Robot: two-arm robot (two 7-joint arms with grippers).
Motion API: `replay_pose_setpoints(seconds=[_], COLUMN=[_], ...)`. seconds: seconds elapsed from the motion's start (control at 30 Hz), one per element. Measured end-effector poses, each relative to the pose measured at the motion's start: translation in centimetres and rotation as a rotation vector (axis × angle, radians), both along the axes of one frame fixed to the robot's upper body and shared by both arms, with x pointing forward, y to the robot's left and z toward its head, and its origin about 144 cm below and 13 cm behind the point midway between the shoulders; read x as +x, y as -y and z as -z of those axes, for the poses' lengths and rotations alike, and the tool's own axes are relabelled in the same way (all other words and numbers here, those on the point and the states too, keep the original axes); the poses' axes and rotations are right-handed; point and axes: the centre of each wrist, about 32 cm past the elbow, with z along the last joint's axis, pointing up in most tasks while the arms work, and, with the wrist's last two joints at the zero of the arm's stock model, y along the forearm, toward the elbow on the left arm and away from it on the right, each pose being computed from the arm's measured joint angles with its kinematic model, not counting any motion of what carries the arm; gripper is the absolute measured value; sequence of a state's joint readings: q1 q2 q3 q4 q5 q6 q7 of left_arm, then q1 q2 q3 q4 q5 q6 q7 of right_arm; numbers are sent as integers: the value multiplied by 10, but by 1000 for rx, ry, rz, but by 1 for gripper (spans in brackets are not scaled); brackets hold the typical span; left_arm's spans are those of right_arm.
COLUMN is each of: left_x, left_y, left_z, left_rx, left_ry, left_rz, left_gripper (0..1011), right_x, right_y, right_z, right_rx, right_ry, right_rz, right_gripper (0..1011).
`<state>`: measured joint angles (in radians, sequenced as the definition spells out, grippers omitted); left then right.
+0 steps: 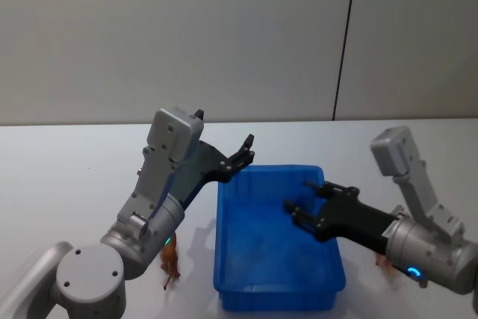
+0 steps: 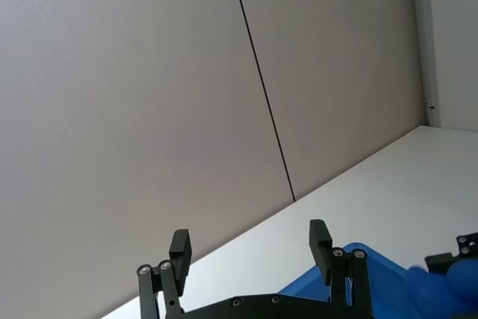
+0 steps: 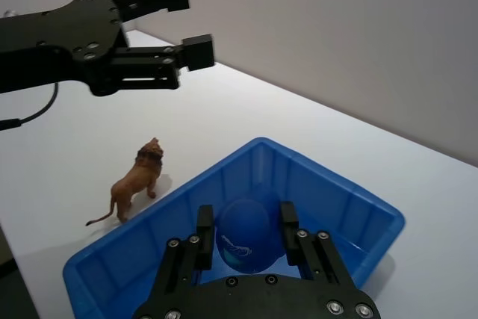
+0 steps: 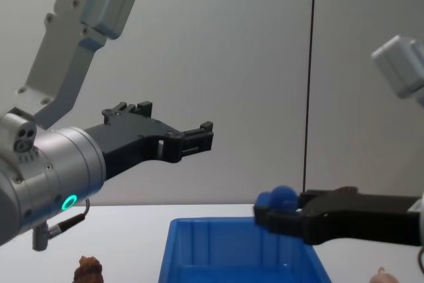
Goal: Pick up the two dolls from the table and place them into the box.
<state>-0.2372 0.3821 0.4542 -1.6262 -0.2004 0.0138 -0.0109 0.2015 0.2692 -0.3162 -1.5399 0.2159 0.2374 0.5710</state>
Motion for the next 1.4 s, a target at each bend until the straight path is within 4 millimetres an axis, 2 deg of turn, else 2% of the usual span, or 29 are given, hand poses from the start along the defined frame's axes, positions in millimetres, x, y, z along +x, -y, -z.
replay_pose_setpoints(seconds=[0.17,0.33,0.4,0.6,0.97,1.4], left_x=[0,0,0,0,0,0], left_y=[0,0,0,0,0,0], left_z=[0,0,0,0,0,0], left_rx=[0,0,0,0,0,0], left_ry=[0,0,0,0,0,0], left_rz=[0,0,0,0,0,0], left_gripper=[1001,1001,1001,1001,1001,1001], right_x=[1,1,1,0,-7,-27], right_y=[-7,-10,-11,-9,9,44], right_z=[2,3,3,3,3,10], right_rx=[-2,-1,-1,5,15,4], right_ry=[-9,-13,-14,-11,-4,-42], right_rz=[-23,-34,-35,-26,49,191], right_gripper=[655,766,883,1001,1000,1000])
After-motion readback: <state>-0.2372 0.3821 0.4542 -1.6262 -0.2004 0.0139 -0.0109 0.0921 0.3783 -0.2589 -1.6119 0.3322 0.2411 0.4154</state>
